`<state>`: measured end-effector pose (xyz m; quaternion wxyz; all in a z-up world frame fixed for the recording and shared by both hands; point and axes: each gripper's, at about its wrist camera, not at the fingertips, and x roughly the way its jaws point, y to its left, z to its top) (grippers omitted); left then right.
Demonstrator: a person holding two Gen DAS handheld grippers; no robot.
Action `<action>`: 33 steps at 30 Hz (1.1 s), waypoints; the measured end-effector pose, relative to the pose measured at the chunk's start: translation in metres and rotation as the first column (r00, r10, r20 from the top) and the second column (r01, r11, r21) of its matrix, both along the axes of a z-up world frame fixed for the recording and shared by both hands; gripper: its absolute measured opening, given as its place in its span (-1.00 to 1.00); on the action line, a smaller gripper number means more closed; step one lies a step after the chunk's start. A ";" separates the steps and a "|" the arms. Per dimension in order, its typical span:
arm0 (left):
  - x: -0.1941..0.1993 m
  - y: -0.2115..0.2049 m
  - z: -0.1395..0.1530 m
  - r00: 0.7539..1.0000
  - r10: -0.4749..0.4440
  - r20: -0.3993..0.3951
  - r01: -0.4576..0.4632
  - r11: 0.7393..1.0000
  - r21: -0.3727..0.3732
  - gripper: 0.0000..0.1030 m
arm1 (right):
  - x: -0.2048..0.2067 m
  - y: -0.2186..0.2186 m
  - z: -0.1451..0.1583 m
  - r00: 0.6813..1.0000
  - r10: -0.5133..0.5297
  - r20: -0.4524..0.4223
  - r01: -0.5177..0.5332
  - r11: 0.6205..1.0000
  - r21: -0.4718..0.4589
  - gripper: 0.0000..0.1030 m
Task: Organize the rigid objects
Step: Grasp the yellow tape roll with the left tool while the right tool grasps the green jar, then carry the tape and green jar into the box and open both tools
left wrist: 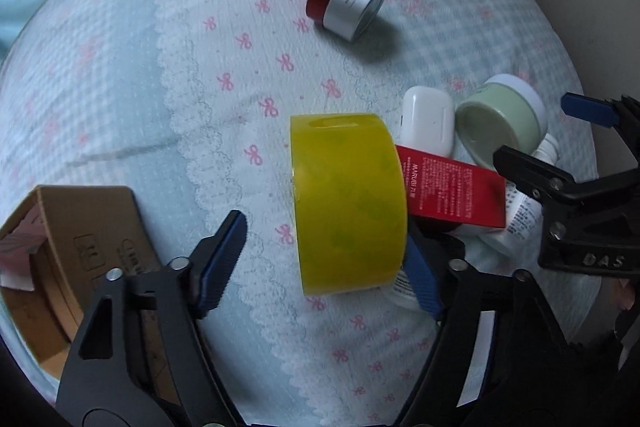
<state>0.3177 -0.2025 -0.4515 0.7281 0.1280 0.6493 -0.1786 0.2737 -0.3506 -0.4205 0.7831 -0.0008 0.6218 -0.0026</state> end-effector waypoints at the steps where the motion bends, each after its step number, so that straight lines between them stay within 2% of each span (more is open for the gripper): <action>1: 0.001 0.000 -0.004 1.000 -0.009 -0.009 0.009 1.000 -0.001 0.17 | 0.004 0.001 -0.006 1.000 0.004 -0.016 -0.004 1.000 -0.010 0.89; 2: 0.001 -0.001 -0.008 1.000 -0.016 -0.022 0.016 1.000 -0.008 0.08 | 0.007 0.002 -0.012 0.999 0.007 -0.032 -0.007 1.000 -0.012 0.85; 4: 0.002 -0.001 -0.014 0.999 -0.028 -0.047 0.027 0.999 -0.022 -0.26 | 0.012 0.003 -0.024 0.998 0.010 -0.070 -0.011 1.000 -0.013 0.67; 5: 0.002 -0.001 -0.016 0.998 -0.033 -0.050 0.032 0.999 -0.025 -0.27 | 0.014 0.003 -0.029 0.997 0.012 -0.082 -0.013 1.000 -0.014 0.60; 6: 0.001 -0.001 -0.015 0.998 -0.040 -0.042 0.038 0.999 -0.030 -0.27 | 0.016 0.003 -0.032 0.996 0.013 -0.093 -0.015 1.000 -0.011 0.45; 7: 0.001 -0.001 -0.015 0.998 -0.045 -0.038 0.044 0.999 -0.032 -0.27 | 0.018 0.002 -0.034 0.996 0.009 -0.091 -0.009 1.000 0.009 0.12; 8: 0.000 -0.001 -0.014 0.998 -0.050 -0.036 0.049 0.998 -0.032 -0.27 | 0.020 0.003 -0.037 0.994 0.012 -0.110 -0.011 1.000 0.008 -0.08; 9: 0.000 0.000 -0.014 0.998 -0.052 -0.035 0.051 0.998 -0.032 -0.27 | 0.021 0.004 -0.040 0.991 0.018 -0.136 -0.018 1.000 0.002 -0.18; 16: 0.007 0.004 0.001 0.999 -0.048 -0.002 0.048 0.999 -0.024 -0.28 | 0.023 0.007 -0.039 0.992 0.005 -0.124 -0.009 1.000 -0.026 -0.19; 23: 0.010 0.018 0.030 1.000 0.002 0.030 -0.001 0.999 -0.042 -0.28 | 0.021 -0.001 -0.009 0.995 -0.028 -0.092 0.026 0.999 -0.030 -0.19; 26: -0.001 0.025 0.055 0.998 0.014 0.069 -0.010 0.998 -0.068 -0.28 | 0.014 -0.002 0.018 0.997 -0.038 -0.066 0.036 0.999 -0.024 -0.19; 33: -0.024 0.051 0.148 0.984 0.040 0.175 -0.020 0.993 -0.113 -0.28 | -0.010 0.014 0.094 1.000 -0.023 0.005 0.023 1.000 -0.016 -0.19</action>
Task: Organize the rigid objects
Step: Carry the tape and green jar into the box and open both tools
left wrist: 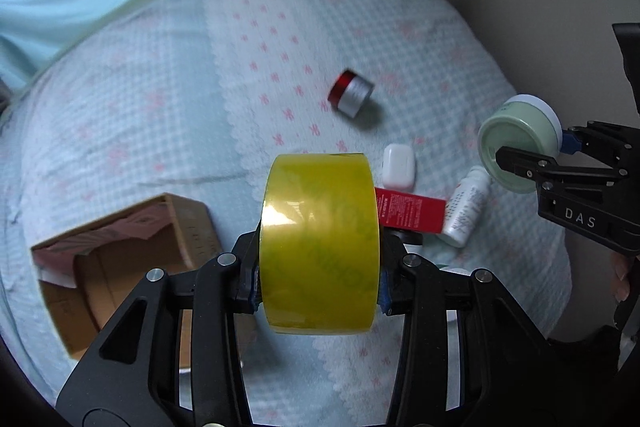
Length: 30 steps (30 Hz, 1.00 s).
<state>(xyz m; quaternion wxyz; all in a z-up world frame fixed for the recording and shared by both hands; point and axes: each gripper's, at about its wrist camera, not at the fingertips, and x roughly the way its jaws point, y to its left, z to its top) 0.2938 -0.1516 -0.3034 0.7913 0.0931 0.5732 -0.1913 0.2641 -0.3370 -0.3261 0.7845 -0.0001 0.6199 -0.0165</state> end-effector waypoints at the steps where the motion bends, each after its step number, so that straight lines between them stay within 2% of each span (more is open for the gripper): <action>1: -0.001 0.004 0.010 1.000 0.007 0.011 -0.007 1.000 -0.005 -0.28 | -0.004 0.006 0.015 1.000 0.010 0.014 -0.010 1.000 -0.005 -0.19; 8: -0.024 0.063 0.100 0.992 0.070 0.101 -0.069 0.998 -0.013 -0.28 | -0.023 0.053 0.108 0.991 0.091 0.100 -0.094 0.995 0.026 -0.19; 12: -0.032 0.109 0.127 0.984 0.112 0.139 -0.112 0.994 -0.010 -0.28 | -0.032 0.094 0.144 0.982 0.137 0.133 -0.144 0.989 0.045 -0.19; 14: -0.039 0.136 0.135 0.978 0.131 0.160 -0.132 0.991 -0.002 -0.28 | -0.036 0.115 0.152 0.978 0.152 0.142 -0.160 0.986 0.053 -0.19; 19: -0.045 0.213 0.137 0.973 0.177 0.147 -0.176 0.984 -0.023 -0.28 | -0.040 0.177 0.162 0.972 0.176 0.158 -0.189 0.979 0.073 -0.19; 23: -0.037 0.269 0.120 0.978 0.177 0.110 -0.176 0.984 -0.019 -0.28 | -0.038 0.233 0.157 0.973 0.173 0.154 -0.188 0.979 0.083 -0.19; 25: -0.030 0.296 0.108 0.981 0.173 0.090 -0.172 0.985 -0.017 -0.28 | -0.034 0.257 0.149 0.978 0.157 0.139 -0.171 0.981 0.097 -0.19; 30: -0.006 0.343 0.069 0.990 0.132 0.044 -0.133 0.991 0.024 -0.28 | -0.017 0.311 0.112 0.995 0.078 0.067 -0.090 0.975 0.202 -0.19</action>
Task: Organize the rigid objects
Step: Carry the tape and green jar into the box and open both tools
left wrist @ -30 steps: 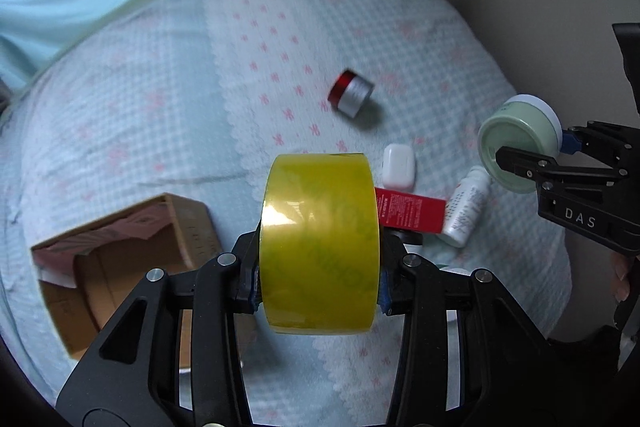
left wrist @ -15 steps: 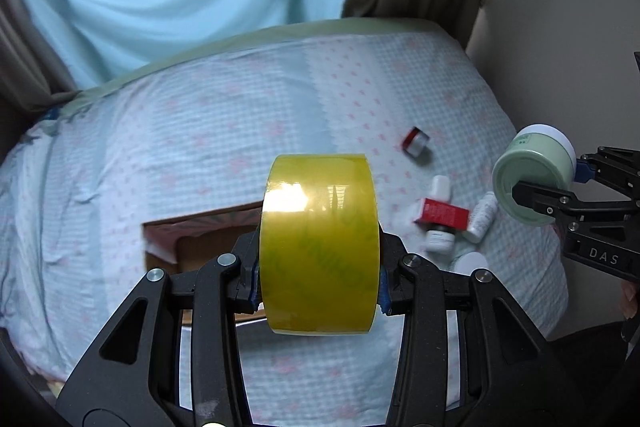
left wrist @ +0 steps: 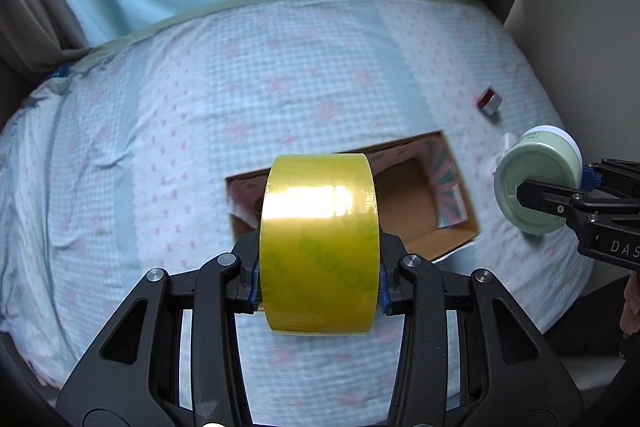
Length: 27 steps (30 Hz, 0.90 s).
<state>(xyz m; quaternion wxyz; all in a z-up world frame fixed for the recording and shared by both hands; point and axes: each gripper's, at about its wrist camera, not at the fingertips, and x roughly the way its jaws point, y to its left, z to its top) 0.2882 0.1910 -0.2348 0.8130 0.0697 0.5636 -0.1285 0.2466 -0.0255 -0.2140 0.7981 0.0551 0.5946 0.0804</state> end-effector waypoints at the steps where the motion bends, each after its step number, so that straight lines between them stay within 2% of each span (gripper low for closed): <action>1: 0.007 0.006 -0.009 1.000 -0.007 -0.017 0.007 1.000 0.005 -0.28 | 0.004 0.012 -0.009 1.000 -0.017 -0.016 0.017 1.000 0.013 -0.19; 6: 0.035 0.023 -0.059 0.995 -0.033 -0.090 0.034 0.999 0.012 -0.28 | 0.023 0.043 -0.051 0.992 -0.081 -0.101 0.088 0.994 0.068 -0.19; 17: 0.068 0.002 -0.150 0.974 -0.068 -0.216 0.080 0.995 0.050 -0.28 | 0.070 0.065 -0.151 0.969 -0.076 -0.234 0.088 0.995 0.044 -0.19; 22: 0.074 -0.015 -0.176 0.959 -0.115 -0.260 0.135 0.989 0.062 -0.28 | 0.080 0.059 -0.192 0.949 -0.095 -0.301 0.116 0.992 0.053 -0.19; 26: 0.074 -0.025 -0.182 0.951 -0.155 -0.268 0.183 0.980 0.082 -0.28 | 0.083 0.055 -0.206 0.940 -0.087 -0.330 0.113 0.992 0.061 -0.19; 27: 0.074 -0.026 -0.180 0.952 -0.161 -0.262 0.184 0.981 0.068 -0.28 | 0.084 0.054 -0.207 0.939 -0.088 -0.334 0.118 0.991 0.071 -0.19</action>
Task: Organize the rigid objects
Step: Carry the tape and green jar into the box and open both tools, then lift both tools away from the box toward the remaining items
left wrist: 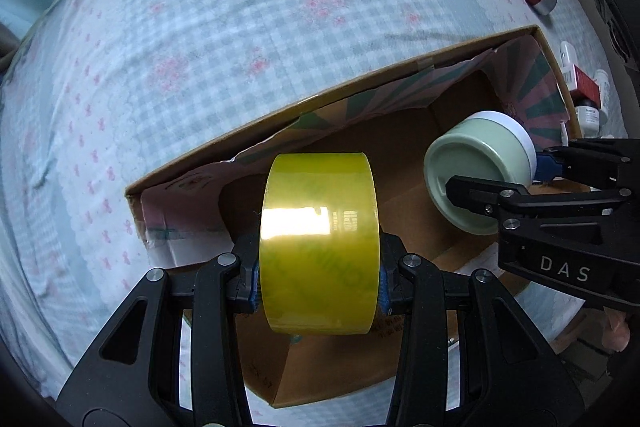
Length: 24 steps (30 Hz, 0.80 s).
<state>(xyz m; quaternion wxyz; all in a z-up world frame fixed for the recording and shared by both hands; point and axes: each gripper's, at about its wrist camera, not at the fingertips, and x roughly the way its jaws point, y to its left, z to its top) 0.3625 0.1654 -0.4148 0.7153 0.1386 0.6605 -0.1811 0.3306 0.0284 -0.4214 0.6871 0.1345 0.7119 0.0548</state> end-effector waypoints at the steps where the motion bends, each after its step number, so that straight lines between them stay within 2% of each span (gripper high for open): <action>1: 0.001 0.000 0.003 1.000 0.002 0.009 -0.002 1.000 -0.021 -0.28 | 0.001 -0.001 0.000 1.000 -0.002 0.001 0.002 1.000 0.010 -0.19; 2: 0.001 0.000 0.007 1.000 0.003 0.020 -0.002 1.000 -0.026 -0.27 | 0.003 -0.001 0.000 1.000 0.003 0.006 -0.003 1.000 0.011 -0.18; 3: 0.000 -0.001 0.011 0.999 -0.001 0.034 0.001 1.000 -0.016 -0.17 | 0.005 0.001 0.000 1.000 0.018 0.016 -0.018 1.000 0.000 -0.18; 5: 0.002 0.002 0.016 0.998 0.005 0.068 -0.007 0.999 0.032 0.24 | 0.008 0.005 0.006 0.996 0.047 0.072 -0.046 0.999 -0.026 -0.01; 6: 0.003 0.007 0.018 0.997 0.012 0.081 -0.016 0.999 0.049 0.68 | 0.009 0.004 0.009 0.994 0.056 0.095 -0.049 0.996 -0.071 0.31; 7: 0.004 0.013 0.018 0.997 0.023 0.077 -0.026 0.999 0.045 0.98 | 0.009 0.002 0.011 0.993 0.068 0.097 -0.054 0.989 -0.138 0.74; 9: 0.003 0.025 0.018 0.997 0.057 0.049 -0.058 0.998 0.013 0.99 | 0.008 -0.006 0.008 0.994 0.070 0.079 -0.058 0.988 -0.145 1.00; 13: -0.008 0.031 0.018 0.996 0.069 0.051 -0.070 0.997 0.016 0.99 | -0.002 -0.024 0.009 0.998 0.002 0.066 0.004 0.997 -0.081 1.00; 18: -0.021 0.031 0.028 0.995 0.076 0.057 -0.077 0.997 0.012 0.99 | -0.015 -0.028 0.018 0.995 -0.033 0.089 0.040 0.996 -0.075 1.00; 24: -0.042 0.035 0.056 0.991 0.086 0.104 -0.086 0.996 0.001 0.99 | -0.027 -0.017 0.040 0.991 0.012 0.130 0.001 0.995 -0.101 1.00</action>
